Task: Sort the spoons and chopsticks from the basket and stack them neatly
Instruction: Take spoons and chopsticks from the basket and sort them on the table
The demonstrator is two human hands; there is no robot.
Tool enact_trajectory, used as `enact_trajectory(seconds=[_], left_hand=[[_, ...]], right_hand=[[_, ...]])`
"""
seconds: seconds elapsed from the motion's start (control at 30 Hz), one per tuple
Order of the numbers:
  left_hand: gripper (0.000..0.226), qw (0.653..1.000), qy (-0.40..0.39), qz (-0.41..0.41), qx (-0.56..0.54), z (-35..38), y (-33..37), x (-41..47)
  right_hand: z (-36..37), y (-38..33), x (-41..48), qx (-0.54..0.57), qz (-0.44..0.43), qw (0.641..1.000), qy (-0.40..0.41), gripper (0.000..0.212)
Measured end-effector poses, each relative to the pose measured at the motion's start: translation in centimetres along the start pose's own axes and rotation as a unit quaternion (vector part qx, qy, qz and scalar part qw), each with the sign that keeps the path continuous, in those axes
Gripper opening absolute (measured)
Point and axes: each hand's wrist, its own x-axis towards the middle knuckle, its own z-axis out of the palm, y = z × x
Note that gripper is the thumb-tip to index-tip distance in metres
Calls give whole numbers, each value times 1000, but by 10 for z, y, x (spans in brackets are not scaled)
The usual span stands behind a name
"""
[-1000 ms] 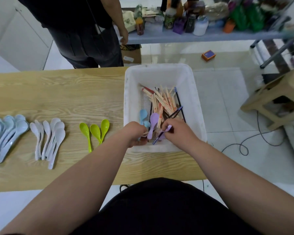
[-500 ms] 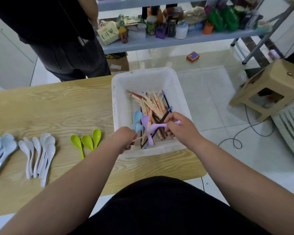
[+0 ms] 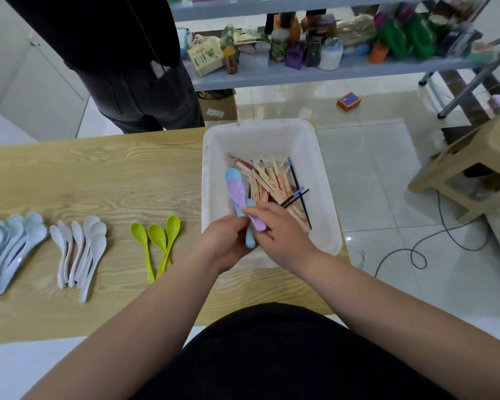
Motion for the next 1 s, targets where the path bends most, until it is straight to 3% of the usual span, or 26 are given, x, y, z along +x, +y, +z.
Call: enact_trajectory(seconds=[0.2,0.37,0.47,0.57,0.63,0.77,0.87,1.0], left_hand=[[32,999,36,4,20,-11,-9,-2],[15,996,84,12,-11,-13,-14,-3],[16,991,128,15,-14,-17,-13,-5],[24,982,172,51,56,-24,-10,-10],[24,982,176,52,54,-34,-8,-13],[23,980,181,59,50,-48,-5,-23],[22,981,179,46,57,-53,-8,-26],[22,984,157,41,77,-56,-9,-28]], right_hand=[[10,1,-2,14,29,996,-80,63],[23,-1,-5,13,30,991,-129,85],[21,-2,-2,82,36,984,-157,64],[12,3,7,116,119,984,-62,32],[5,17,17,21,182,982,-40,24],[12,39,37,-184,206,949,-153,29],[34,40,48,-266,207,920,-200,26],[50,37,63,-307,285,872,-253,26]])
